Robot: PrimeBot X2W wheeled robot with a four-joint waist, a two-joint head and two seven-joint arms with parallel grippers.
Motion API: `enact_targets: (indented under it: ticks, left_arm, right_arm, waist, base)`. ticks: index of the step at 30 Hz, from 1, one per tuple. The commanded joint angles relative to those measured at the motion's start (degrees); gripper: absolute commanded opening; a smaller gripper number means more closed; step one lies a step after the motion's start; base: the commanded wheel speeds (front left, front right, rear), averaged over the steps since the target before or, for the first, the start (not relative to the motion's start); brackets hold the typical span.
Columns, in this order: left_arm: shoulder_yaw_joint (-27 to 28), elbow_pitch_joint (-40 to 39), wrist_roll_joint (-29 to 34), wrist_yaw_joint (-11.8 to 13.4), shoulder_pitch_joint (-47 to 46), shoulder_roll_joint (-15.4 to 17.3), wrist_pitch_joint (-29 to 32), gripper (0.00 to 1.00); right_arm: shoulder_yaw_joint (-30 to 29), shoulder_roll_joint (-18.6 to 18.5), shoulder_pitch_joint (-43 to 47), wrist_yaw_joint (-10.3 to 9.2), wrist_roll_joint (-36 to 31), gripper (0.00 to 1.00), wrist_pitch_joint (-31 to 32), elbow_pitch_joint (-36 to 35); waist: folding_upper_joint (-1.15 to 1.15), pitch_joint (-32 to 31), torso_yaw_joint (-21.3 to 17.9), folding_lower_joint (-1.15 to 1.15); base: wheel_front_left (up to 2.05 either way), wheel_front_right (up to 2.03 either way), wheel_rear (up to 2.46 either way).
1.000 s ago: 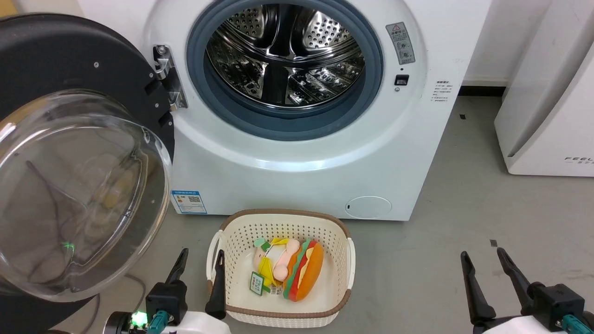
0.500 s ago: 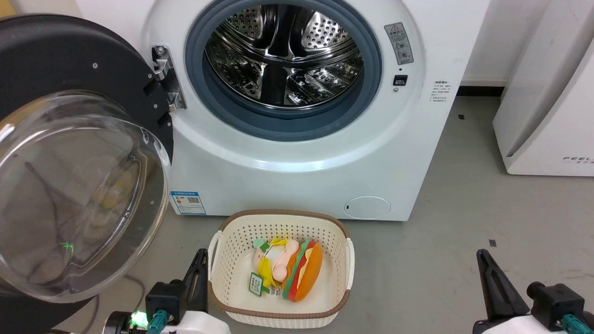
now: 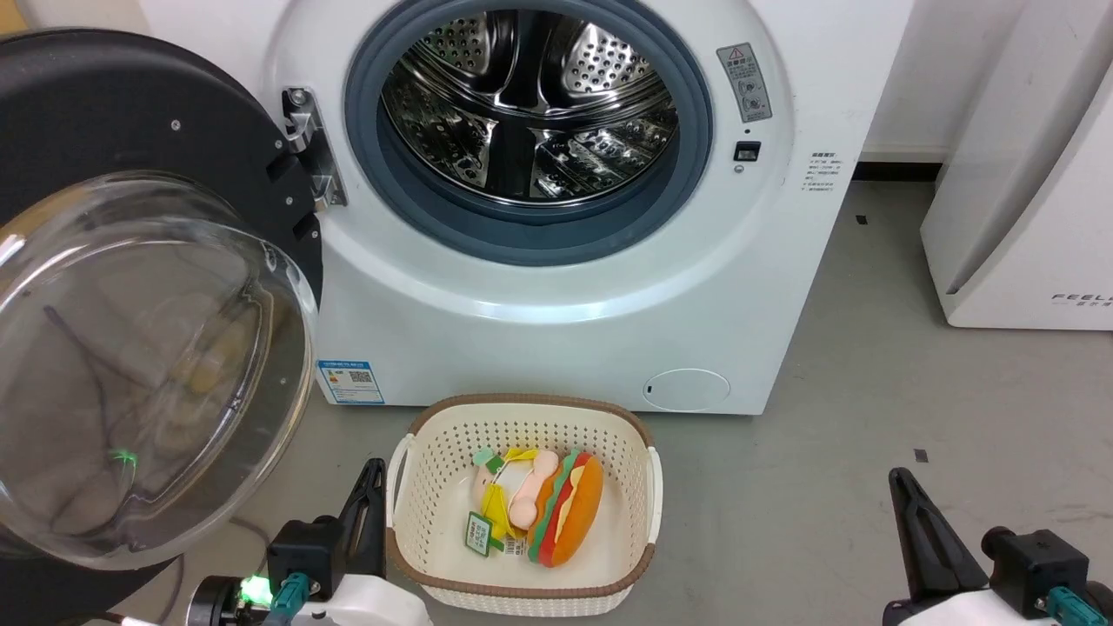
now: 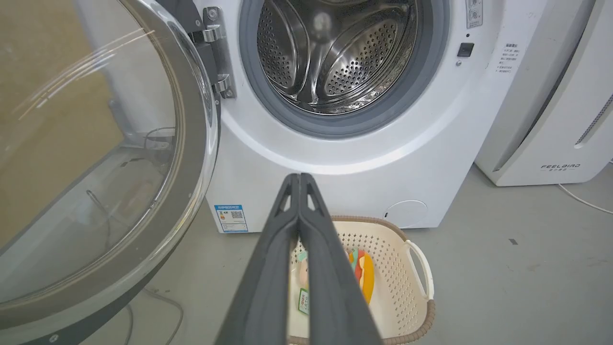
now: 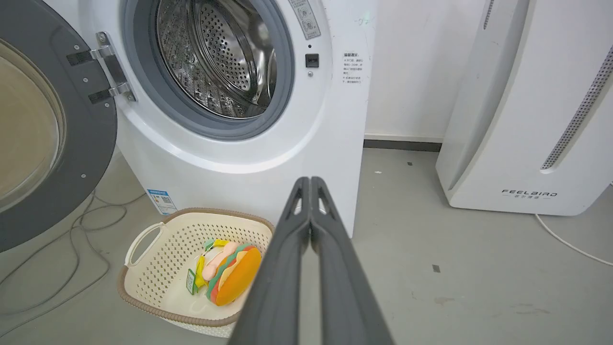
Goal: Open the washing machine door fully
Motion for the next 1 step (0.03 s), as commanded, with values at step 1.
enact_targets:
  ticks: [1]
  left_arm:
    - [0.43, -0.42, 0.73, -0.4, 0.21, -0.26, 0.24, 0.0]
  right_arm:
    - [0.12, 0.02, -0.72, 0.01, -0.28, 0.0, 0.32, -0.14]
  waist:
    - [0.0, -0.01, -0.01, 0.0]
  base:
    - [0.0, 0.0, 0.0]
